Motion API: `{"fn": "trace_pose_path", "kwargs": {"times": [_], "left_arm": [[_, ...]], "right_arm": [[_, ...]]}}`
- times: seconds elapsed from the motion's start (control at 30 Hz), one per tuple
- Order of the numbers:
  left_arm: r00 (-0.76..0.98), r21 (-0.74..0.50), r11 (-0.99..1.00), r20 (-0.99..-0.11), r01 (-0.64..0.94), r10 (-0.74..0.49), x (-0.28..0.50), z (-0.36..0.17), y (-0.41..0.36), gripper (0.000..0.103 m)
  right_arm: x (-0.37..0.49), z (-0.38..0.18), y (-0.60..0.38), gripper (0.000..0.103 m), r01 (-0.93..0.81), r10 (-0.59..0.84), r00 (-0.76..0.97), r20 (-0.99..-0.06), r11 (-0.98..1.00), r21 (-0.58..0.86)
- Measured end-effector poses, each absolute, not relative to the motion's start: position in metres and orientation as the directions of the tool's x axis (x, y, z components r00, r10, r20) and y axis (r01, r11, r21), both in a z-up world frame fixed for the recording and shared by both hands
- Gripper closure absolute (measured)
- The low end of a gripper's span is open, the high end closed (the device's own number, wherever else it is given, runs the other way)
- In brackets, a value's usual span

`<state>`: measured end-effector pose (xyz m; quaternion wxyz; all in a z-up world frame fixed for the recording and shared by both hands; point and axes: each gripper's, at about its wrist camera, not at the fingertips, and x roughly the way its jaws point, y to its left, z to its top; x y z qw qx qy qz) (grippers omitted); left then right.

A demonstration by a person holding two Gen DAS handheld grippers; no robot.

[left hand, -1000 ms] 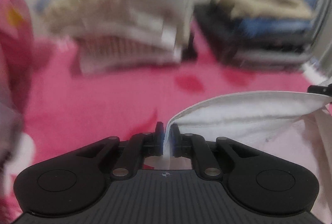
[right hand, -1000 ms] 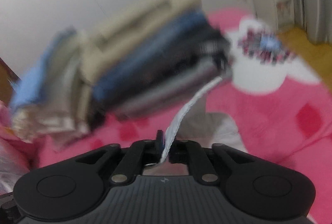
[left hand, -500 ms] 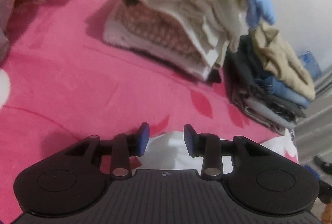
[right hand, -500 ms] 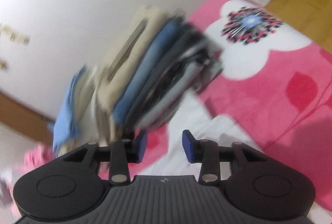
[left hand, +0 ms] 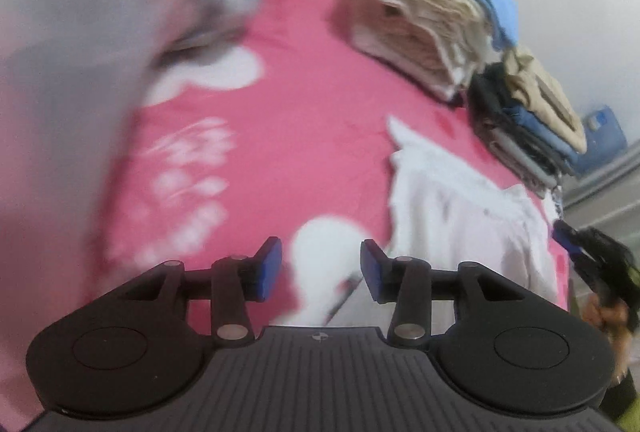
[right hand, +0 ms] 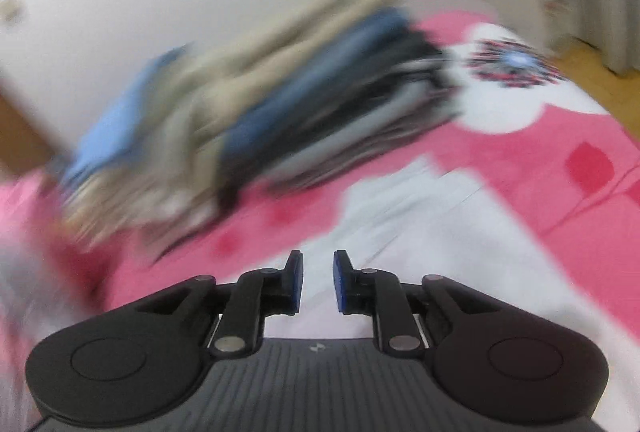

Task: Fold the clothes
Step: 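Lay the shirt flat on the bed and open both grippers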

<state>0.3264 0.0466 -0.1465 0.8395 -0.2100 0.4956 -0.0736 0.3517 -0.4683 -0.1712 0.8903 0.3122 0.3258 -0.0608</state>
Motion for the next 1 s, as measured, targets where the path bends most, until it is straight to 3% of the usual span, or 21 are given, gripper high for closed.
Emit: {"fn": "trace_pose_path", "kwargs": {"times": [0.07, 0.17, 0.3, 0.43, 0.57, 0.67, 0.9, 1.0], "left_arm": [[0.490, -0.425, 0.900, -0.806, -0.093, -0.331, 0.304, -0.144, 0.061, 0.057], [0.413, -0.485, 0.874, -0.801, -0.024, -0.433, 0.279, -0.151, 0.058, 0.053], [0.232, -0.582, 0.813, -0.788, 0.023, -0.571, 0.250, -0.182, 0.032, 0.053], [0.109, -0.539, 0.842, -0.836, 0.024, -0.538, 0.210, -0.212, 0.008, 0.053], [0.066, -0.419, 0.902, -0.902, 0.105, -0.427, 0.176, -0.227, -0.012, 0.054], [0.040, -0.411, 0.902, -0.907, 0.136, -0.419, 0.169, -0.235, -0.019, 0.054], [-0.067, -0.483, 0.850, -0.875, 0.212, -0.480, 0.184, -0.248, -0.028, 0.054], [-0.121, -0.452, 0.862, -0.892, 0.230, -0.436, 0.188, -0.255, -0.039, 0.053]], "right_arm": [[0.324, -0.162, -0.431, 0.083, 0.171, 0.221, 0.751, -0.622, 0.845, 0.507], [0.282, -0.164, -0.377, 0.083, -0.009, 0.397, 0.648, -0.650, 0.857, 0.515], [0.238, -0.179, -0.324, 0.082, -0.077, 0.514, 0.508, -0.691, 0.826, 0.558], [0.213, -0.178, -0.292, 0.082, -0.077, 0.574, 0.413, -0.708, 0.796, 0.600], [0.190, -0.169, -0.294, 0.082, -0.008, 0.544, 0.418, -0.728, 0.803, 0.595], [0.156, -0.152, -0.316, 0.082, 0.065, 0.504, 0.461, -0.731, 0.802, 0.594], [0.010, -0.098, -0.413, 0.079, 0.425, 0.084, 0.584, -0.807, 0.816, 0.392], [-0.030, -0.093, -0.459, 0.076, 0.562, -0.045, 0.572, -0.819, 0.749, 0.351]]}}
